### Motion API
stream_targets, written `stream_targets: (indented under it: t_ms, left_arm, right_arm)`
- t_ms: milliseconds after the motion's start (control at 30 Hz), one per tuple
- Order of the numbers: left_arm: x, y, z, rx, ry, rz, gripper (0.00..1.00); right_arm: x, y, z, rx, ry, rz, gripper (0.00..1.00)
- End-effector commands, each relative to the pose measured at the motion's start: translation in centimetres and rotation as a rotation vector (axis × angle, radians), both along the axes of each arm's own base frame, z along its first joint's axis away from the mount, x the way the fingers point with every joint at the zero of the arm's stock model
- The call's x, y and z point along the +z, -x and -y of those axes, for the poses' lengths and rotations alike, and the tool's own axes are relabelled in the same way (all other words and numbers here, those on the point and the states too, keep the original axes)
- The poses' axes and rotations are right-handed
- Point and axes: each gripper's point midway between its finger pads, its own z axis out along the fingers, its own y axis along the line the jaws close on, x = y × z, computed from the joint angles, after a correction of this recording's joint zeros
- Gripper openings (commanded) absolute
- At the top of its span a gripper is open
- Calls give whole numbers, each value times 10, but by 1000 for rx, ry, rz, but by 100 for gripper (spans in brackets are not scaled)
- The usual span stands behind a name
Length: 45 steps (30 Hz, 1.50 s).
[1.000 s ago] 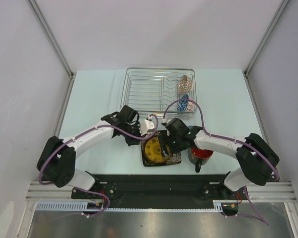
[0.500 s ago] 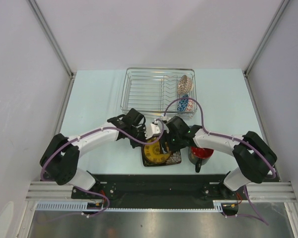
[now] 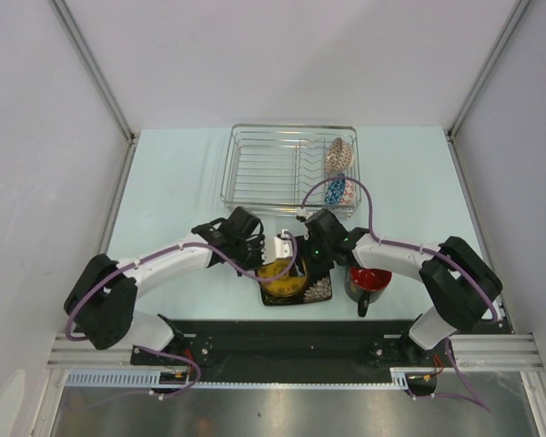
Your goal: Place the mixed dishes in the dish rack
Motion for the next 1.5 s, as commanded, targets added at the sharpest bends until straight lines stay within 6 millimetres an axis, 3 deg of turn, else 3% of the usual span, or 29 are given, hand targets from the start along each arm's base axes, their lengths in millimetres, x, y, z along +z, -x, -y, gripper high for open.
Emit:
stream_targets:
  t_ms: [0, 233, 567, 733, 933, 1000, 1233, 1333, 1467]
  left_arm:
    - [-4, 13, -25, -42, -93, 7, 17]
    - [23, 3, -16, -41, -50, 52, 17]
    - [17, 3, 12, -15, 10, -36, 18]
    - [22, -1, 14, -10, 9, -29, 18]
    - [40, -6, -2, -4, -20, 35, 26]
    - [50, -11, -6, 9, -19, 58, 37]
    - [75, -18, -39, 25, -62, 92, 55]
    - [61, -12, -49, 1, -95, 84, 57]
    - [26, 6, -51, -31, -135, -37, 54]
  right_arm:
    - [-20, 9, 11, -7, 54, -50, 69]
    - [-22, 8, 14, -19, 63, -52, 64]
    - [-22, 6, 11, -22, 51, -52, 64]
    - [-27, 4, 11, -30, 49, -62, 59]
    - [-34, 3, 10, -34, 58, -69, 45]
    - [-36, 3, 11, -35, 63, -73, 43]
    - [-40, 4, 15, -36, 87, -75, 39]
    - [-39, 3, 15, -38, 87, -69, 39]
    - [-35, 2, 16, -48, 85, -61, 39]
